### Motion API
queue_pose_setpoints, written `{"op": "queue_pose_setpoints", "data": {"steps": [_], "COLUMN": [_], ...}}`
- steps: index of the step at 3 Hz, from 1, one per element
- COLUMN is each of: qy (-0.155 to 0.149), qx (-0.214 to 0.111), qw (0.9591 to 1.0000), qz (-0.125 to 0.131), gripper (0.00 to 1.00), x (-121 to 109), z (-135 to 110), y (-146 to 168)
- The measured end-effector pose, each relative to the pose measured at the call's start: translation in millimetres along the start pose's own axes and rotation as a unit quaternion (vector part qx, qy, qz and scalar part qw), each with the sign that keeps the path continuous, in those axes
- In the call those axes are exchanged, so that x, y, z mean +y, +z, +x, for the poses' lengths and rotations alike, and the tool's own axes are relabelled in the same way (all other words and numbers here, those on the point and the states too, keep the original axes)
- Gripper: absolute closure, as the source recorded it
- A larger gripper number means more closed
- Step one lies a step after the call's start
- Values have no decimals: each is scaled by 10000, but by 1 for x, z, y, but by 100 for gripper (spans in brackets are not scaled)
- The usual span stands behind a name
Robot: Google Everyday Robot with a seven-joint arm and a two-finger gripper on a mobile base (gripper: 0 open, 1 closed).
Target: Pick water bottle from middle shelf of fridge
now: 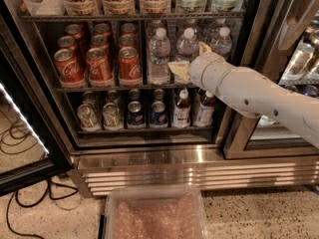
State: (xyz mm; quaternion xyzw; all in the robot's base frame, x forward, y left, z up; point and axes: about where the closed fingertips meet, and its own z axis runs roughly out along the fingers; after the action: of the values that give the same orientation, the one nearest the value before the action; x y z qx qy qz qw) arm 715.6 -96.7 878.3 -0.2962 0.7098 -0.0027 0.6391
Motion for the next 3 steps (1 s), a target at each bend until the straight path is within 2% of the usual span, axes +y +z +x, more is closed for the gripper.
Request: {"op": "queue_pose_setpoints", "data": {"steps": [1, 2, 3], "qy": [-13, -4, -7], "qx": [46, 89, 91], "qw": [10000, 9999, 9999], "qz": [71, 144, 144], "gripper": [38, 47, 66], "x": [-3, -8, -8], "z": [5, 10, 10], "y": [6, 15, 15]}}
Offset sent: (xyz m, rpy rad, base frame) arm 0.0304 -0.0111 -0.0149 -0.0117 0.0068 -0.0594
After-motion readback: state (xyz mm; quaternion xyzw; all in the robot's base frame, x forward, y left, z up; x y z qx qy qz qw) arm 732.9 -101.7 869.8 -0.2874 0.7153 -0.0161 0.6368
